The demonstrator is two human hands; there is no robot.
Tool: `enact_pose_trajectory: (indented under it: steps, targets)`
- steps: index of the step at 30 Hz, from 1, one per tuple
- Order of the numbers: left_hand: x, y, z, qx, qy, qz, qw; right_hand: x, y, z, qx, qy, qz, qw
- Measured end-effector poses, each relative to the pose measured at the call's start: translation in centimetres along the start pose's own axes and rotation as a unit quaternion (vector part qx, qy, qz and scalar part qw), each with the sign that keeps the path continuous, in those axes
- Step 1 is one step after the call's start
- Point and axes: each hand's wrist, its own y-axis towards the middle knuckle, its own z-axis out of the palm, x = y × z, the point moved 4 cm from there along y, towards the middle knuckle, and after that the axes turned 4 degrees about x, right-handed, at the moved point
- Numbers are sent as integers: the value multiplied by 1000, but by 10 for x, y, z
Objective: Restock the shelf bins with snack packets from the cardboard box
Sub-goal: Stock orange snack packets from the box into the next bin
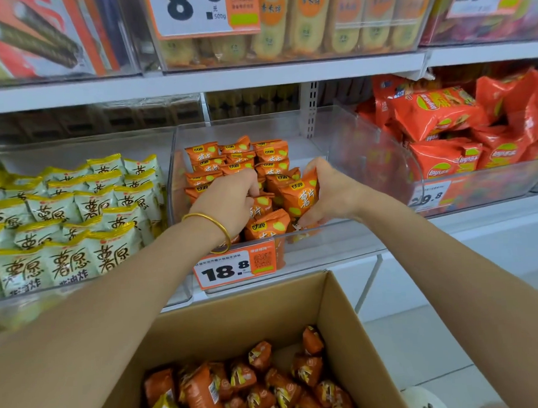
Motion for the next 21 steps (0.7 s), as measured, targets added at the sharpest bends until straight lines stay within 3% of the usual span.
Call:
enact_pose_trajectory:
  steps: [3, 7, 13, 21]
  targets:
    - [0, 3, -3, -10, -1, 4, 1000, -2, -1, -1, 26, 17, 51, 998]
    - [4, 7, -5, -12, -3, 23, 1000, 6, 4, 5, -5, -28, 72, 997]
    - [4, 3, -2, 9, -16, 21, 1000, 14, -2, 11, 21, -55, 73, 996]
    - [4, 5, -4, 19, -6, 15, 1000, 25, -8, 15, -6, -101, 23, 995]
